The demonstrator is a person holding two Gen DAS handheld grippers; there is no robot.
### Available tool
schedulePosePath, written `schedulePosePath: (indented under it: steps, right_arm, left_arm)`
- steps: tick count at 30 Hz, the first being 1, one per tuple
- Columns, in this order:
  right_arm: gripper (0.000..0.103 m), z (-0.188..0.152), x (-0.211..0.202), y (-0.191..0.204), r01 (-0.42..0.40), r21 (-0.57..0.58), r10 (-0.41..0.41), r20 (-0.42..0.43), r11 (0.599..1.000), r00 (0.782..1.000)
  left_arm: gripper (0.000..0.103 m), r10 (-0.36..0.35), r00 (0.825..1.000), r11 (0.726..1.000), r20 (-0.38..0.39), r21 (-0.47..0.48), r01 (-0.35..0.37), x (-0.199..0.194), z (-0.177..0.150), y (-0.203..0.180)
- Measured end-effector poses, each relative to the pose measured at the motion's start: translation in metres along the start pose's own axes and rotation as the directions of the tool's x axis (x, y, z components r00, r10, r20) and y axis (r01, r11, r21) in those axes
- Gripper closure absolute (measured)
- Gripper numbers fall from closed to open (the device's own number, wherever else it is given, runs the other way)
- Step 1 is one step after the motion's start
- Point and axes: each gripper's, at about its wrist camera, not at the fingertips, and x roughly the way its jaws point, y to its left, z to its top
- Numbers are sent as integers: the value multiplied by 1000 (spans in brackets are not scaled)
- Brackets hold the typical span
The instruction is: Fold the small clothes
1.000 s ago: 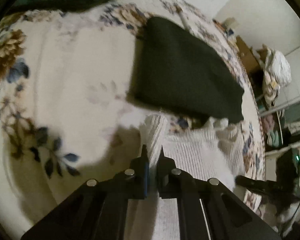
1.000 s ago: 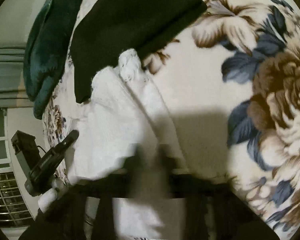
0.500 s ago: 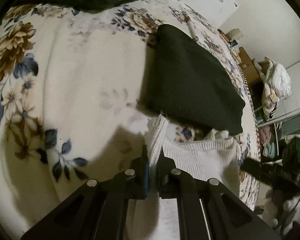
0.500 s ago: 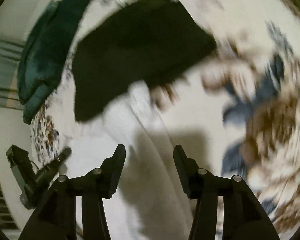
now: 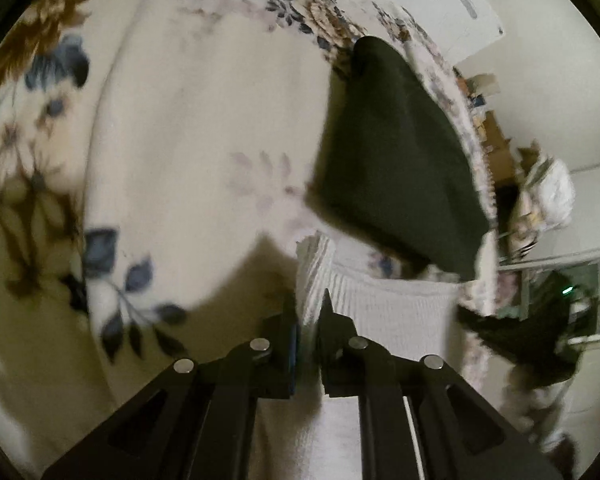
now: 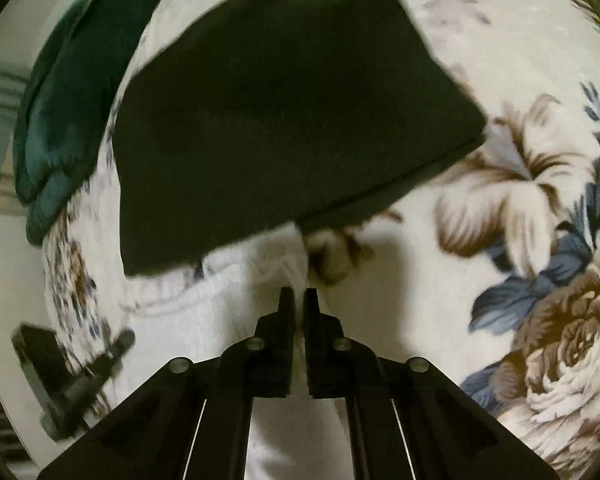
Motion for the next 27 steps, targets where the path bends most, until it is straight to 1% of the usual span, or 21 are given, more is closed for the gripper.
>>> schedulePosePath:
  steps: [1,2,3,4,5,7,8,10,12,13,14,15,16,17,19,20,21,22,24,25,27]
  right_arm:
    - [91,-2,-3,-1,-6,-3,6,-6,1000,1000]
    - [86,-5,-9,-4,-26,4,26,-15,1000,1000]
    - [71,-7,-12,-7,-47,15,48,-22,999,999]
    - [55,-12,-20,-12,-85,32,86,-22,996,996]
    - [50,-19,-25,-15,-109,39,109,-13,993,994]
    - [46,-36,-40,-27,-155,44,155,1,987,988]
    - [46,-48,-43,-37,-186,51,187,-15,981,982]
    - [46,-67,-42,-50,-219,67,223,-58,973,973]
    - [46,-92,-35,-63,-225,69,232,-108,972,967]
    - [46,-102,-29,-66,-229,68,236,-128,971,963]
    - [46,-110,-24,-69,-237,74,245,-142,969,959]
    - [46,-117,-17,-72,-257,93,269,-158,962,950]
    - [46,-124,-11,-73,-275,115,291,-170,955,941]
    - [47,-129,-6,-75,-290,136,311,-174,947,934]
    - [95,-137,-1,-75,-301,142,321,-148,943,935]
    - [95,-140,-1,-74,-289,145,308,-136,946,942]
    - [96,-141,-4,-77,-293,160,312,-111,943,944]
    - [96,-141,-10,-79,-279,167,294,-76,946,953]
    - [96,-140,-8,-79,-237,153,247,-54,959,967]
    - [96,-141,0,-81,-232,153,247,-89,961,965]
    - [92,-140,11,-78,-221,134,240,-140,966,961]
  left_arm:
    - [88,-39,999,999,-2,-16,39,-10,-2,-1]
    - [79,-47,999,999,4,-19,47,-18,-4,-2]
    - [75,-55,998,998,17,-17,55,-29,-8,-3]
    - [64,-67,997,998,32,-11,67,-38,-13,-4]
    - [55,-81,995,997,51,-5,81,-51,-22,-5]
    - [53,-88,994,996,63,-2,88,-63,-36,-4]
    - [53,-93,994,996,55,3,93,-66,-47,-5]
    - [53,-72,997,997,31,9,72,-64,-65,-6]
    - [53,-43,999,999,2,4,43,-55,-83,-7]
    - [55,-31,999,1000,-8,-4,31,-50,-89,-7]
    - [55,-31,999,1000,-10,-5,31,-45,-96,-9]
    - [58,-8,1000,1000,0,6,8,-43,-100,-12]
    - [80,29,999,999,15,32,-30,-41,-103,-16]
    - [89,60,998,997,21,51,-61,-38,-105,-21]
    - [93,76,996,996,55,40,-78,-44,-104,-21]
    - [94,86,993,995,79,37,-89,-49,-103,-19]
    - [94,87,993,996,83,31,-90,-51,-103,-15]
    - [95,86,993,996,78,15,-87,-50,-102,-8]
    - [95,57,997,998,46,-25,-56,-43,-103,5]
    - [94,20,1000,999,24,-36,-19,-41,-103,7]
    - [87,-46,999,998,5,-41,46,-45,-102,5]
